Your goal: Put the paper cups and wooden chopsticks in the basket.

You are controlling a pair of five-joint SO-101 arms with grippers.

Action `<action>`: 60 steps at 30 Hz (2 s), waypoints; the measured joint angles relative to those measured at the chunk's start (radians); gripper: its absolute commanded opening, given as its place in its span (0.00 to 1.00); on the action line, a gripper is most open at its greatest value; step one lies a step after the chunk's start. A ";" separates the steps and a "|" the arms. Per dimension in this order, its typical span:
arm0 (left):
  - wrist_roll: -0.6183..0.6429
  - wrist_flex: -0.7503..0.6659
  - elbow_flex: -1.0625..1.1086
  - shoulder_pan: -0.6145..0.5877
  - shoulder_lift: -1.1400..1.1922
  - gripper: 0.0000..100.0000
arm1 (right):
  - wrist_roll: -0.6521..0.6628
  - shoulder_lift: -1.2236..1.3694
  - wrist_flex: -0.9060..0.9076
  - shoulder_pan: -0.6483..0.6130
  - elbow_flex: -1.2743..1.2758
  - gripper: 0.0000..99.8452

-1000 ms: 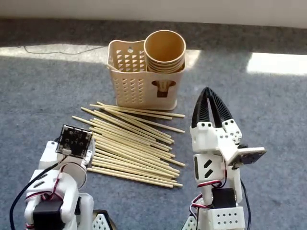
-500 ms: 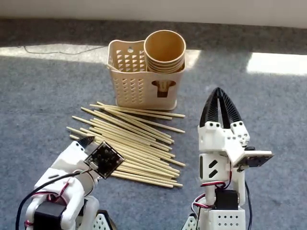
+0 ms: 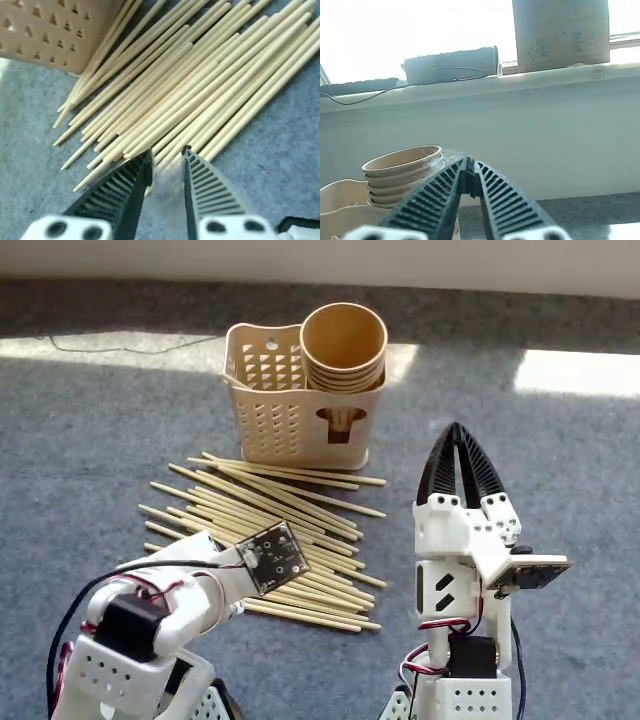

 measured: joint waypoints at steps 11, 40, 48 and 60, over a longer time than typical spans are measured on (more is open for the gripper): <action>0.003 -0.052 -0.002 0.094 0.359 0.19 | 0.000 0.000 0.000 0.040 0.000 0.01; -0.002 -0.427 0.069 0.100 0.789 0.07 | 0.000 0.000 0.000 0.052 0.000 0.01; 0.038 -0.371 0.071 0.107 0.660 0.07 | 0.000 0.000 0.000 0.052 0.000 0.01; 0.055 -0.356 0.071 0.084 0.595 0.13 | 0.000 0.000 0.000 0.052 0.000 0.01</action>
